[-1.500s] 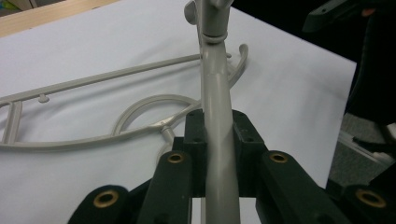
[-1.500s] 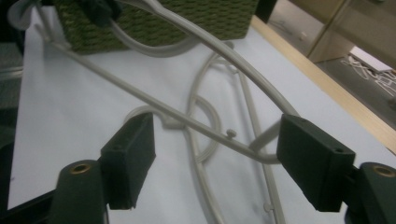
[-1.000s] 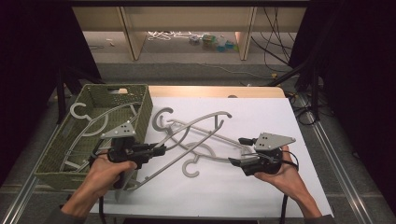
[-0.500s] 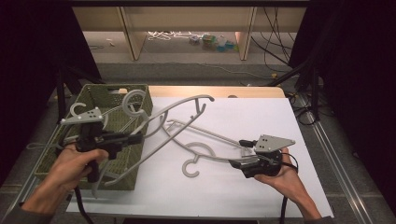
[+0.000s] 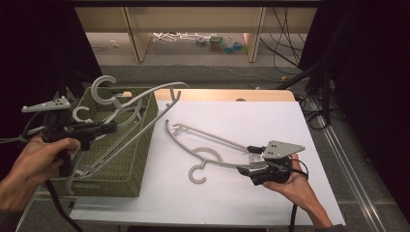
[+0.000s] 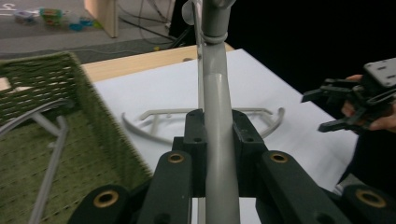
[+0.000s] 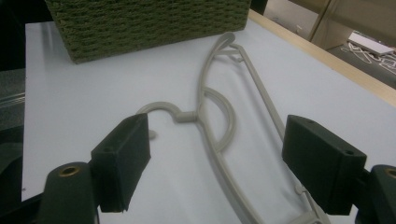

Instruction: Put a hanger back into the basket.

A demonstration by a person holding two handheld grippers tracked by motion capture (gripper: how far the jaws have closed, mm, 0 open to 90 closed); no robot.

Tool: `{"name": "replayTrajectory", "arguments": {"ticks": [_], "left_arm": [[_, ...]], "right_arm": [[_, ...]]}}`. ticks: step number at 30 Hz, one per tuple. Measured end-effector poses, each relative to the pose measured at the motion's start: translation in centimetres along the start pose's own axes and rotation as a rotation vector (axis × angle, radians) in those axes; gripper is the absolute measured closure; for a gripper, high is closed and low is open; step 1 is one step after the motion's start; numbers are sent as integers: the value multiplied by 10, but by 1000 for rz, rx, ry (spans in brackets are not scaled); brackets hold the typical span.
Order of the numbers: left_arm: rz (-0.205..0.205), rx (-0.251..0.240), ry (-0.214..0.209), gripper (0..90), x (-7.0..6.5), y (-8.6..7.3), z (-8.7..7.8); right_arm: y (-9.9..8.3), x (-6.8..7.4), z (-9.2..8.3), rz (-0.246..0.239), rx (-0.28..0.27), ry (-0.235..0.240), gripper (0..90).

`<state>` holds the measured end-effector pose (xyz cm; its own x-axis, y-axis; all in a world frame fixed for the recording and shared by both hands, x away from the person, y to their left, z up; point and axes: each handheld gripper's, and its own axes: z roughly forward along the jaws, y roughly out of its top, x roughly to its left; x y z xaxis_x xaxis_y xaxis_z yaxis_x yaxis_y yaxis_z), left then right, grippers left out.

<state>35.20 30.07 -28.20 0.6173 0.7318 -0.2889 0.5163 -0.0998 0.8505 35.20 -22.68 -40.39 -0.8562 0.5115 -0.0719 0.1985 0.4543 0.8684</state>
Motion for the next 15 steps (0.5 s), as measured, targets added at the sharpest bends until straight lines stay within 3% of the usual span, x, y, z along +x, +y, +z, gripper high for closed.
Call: {"name": "replayTrajectory", "arguments": {"ticks": [15], "left_arm": [[-35, -14, 120, 792, 60, -2, -29]], "right_arm": [[-3, -2, 2, 2, -1, -9, 245]]}}
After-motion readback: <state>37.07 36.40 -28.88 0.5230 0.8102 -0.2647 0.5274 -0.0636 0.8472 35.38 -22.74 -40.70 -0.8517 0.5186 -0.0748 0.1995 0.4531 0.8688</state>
